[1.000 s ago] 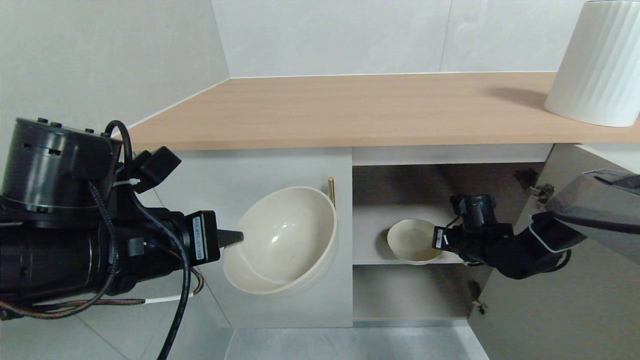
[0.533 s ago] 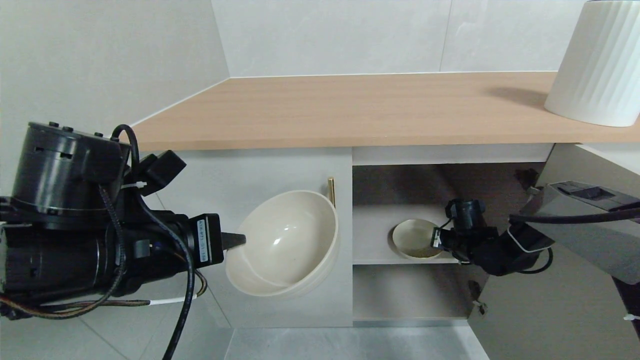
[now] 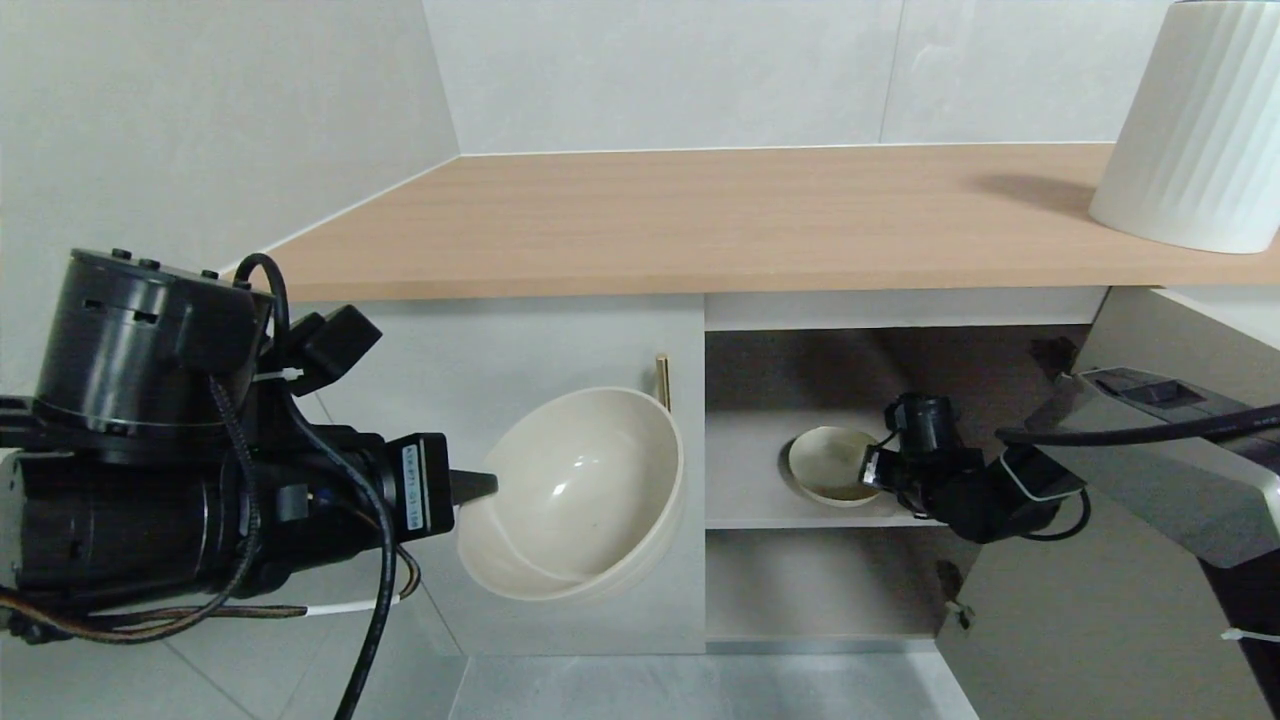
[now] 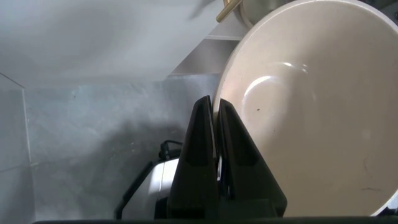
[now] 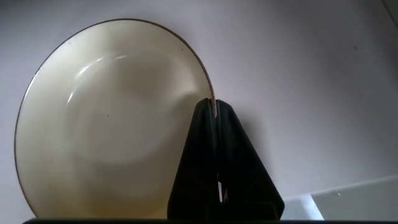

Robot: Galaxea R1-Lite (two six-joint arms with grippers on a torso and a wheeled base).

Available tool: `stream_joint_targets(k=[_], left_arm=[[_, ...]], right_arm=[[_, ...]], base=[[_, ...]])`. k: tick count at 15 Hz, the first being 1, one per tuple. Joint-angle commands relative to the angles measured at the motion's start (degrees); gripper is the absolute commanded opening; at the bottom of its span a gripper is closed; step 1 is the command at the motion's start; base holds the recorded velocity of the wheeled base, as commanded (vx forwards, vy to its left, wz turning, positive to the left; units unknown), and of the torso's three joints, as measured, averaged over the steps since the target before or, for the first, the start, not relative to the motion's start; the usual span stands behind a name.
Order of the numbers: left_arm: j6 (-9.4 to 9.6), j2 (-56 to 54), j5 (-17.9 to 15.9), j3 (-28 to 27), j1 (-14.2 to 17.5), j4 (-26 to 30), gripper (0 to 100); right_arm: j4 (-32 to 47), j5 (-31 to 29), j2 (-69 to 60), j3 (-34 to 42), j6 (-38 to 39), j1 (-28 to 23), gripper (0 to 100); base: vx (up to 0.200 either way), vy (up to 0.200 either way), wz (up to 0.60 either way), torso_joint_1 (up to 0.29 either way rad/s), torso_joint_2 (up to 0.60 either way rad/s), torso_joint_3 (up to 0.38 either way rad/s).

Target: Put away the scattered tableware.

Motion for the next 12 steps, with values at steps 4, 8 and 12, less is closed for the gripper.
stream_joint_targets(k=[4, 8, 12], left_arm=[[-0.03, 0.7, 0.0, 0.1, -0.1, 0.0, 0], [1.02, 2.3, 0.3, 0.0, -2.3, -0.2, 0], [7.53, 11.9, 4.4, -1.9, -4.1, -2.4, 0]], right_arm=[[-0.2, 0.0, 0.3, -0.7, 0.6, 0.2, 100], [-0.1, 0.0, -5.2, 2.8, 2.1, 0.9, 100], [5.4, 8.1, -25.5, 16.7, 1.0, 7.2, 100]], base=[[0.000, 0.000, 0.00, 0.000, 0.00, 0.000], [0.000, 0.000, 0.00, 0.000, 0.00, 0.000], [0.000, 0.000, 0.00, 0.000, 0.00, 0.000]])
